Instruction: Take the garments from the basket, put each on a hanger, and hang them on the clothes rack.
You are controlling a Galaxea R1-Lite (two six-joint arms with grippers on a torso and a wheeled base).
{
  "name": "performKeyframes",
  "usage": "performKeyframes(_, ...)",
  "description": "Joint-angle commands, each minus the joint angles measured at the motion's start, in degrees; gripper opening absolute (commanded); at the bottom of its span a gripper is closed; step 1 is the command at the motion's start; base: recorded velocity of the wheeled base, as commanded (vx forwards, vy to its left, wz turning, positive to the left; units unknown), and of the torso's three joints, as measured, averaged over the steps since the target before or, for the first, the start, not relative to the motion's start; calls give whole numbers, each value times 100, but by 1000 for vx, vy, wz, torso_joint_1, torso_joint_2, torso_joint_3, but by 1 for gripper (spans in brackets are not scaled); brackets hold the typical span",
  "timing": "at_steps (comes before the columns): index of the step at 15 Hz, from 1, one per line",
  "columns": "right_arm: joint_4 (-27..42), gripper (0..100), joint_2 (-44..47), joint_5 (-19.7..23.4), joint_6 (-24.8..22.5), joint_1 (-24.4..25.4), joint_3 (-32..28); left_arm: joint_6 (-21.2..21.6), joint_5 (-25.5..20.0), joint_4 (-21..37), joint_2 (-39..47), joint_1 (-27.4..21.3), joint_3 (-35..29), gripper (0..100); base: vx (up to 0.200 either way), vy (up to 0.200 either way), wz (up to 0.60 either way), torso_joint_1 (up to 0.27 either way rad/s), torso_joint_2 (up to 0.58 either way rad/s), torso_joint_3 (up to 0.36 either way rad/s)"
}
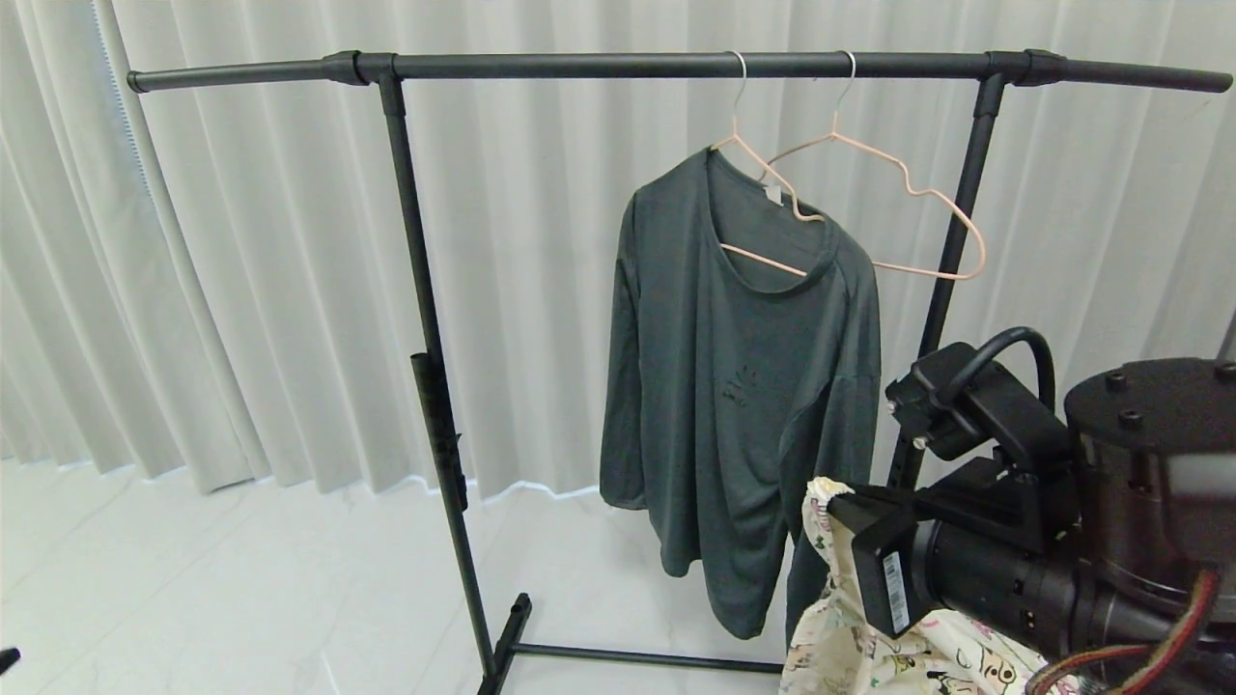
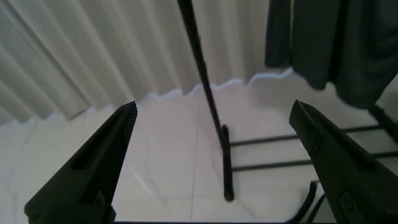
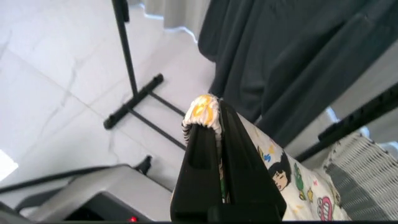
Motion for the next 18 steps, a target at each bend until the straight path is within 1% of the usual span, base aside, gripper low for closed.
performKeyframes(1,-52,0,145,10,-6,15,-203,34,-783,-9,1088,-229,-1284,100,0,0,0,0,0,0)
performKeyframes(2,-61,0,189,18,-6,42,-335,34,-1064,-9,1422,-466,-1609,100,0,0,0,0,0,0)
performKeyframes(3,-61,0,189,18,-6,42,-335,34,-1064,-9,1422,-466,-1609,100,0,0,0,0,0,0)
performKeyframes(4,-69,0,242,124,-6,50,-607,-28,-1117,-9,2038,-1178,-2092,100,0,0,0,0,0,0)
performKeyframes(6,-201,0,347,273,-14,50,-897,-124,-1091,-26,2723,-1820,-2523,100,0,0,0,0,0,0)
performKeyframes(7,-254,0,391,300,-23,50,-1029,-230,-1091,-35,3022,-2092,-2743,100,0,0,0,0,0,0)
performKeyframes(9,-368,0,461,326,-23,138,-1213,-766,-1021,-44,3514,-2576,-3147,100,0,0,0,0,0,0)
performKeyframes(11,-544,0,488,467,-23,305,-1328,-1355,-528,-228,3866,-3050,-3217,100,0,0,0,0,0,0)
performKeyframes(14,-632,0,541,563,-32,692,-1521,-2383,315,-360,4156,-4158,-3173,100,0,0,0,0,0,0)
performKeyframes(15,-649,0,558,563,-32,806,-1583,-2621,658,-360,4279,-4298,-3085,100,0,0,0,0,0,0)
performKeyframes(16,-667,0,567,572,-41,903,-1635,-2726,869,-360,4375,-4360,-3041,100,0,0,0,0,0,0)
performKeyframes(17,-667,0,576,607,-41,1052,-1732,-2814,1062,-360,4455,-4606,-3024,100,0,0,0,0,0,0)
performKeyframes(18,-667,0,576,607,-50,1149,-1785,-2875,1054,-360,4437,-4975,-3033,100,0,0,0,0,0,0)
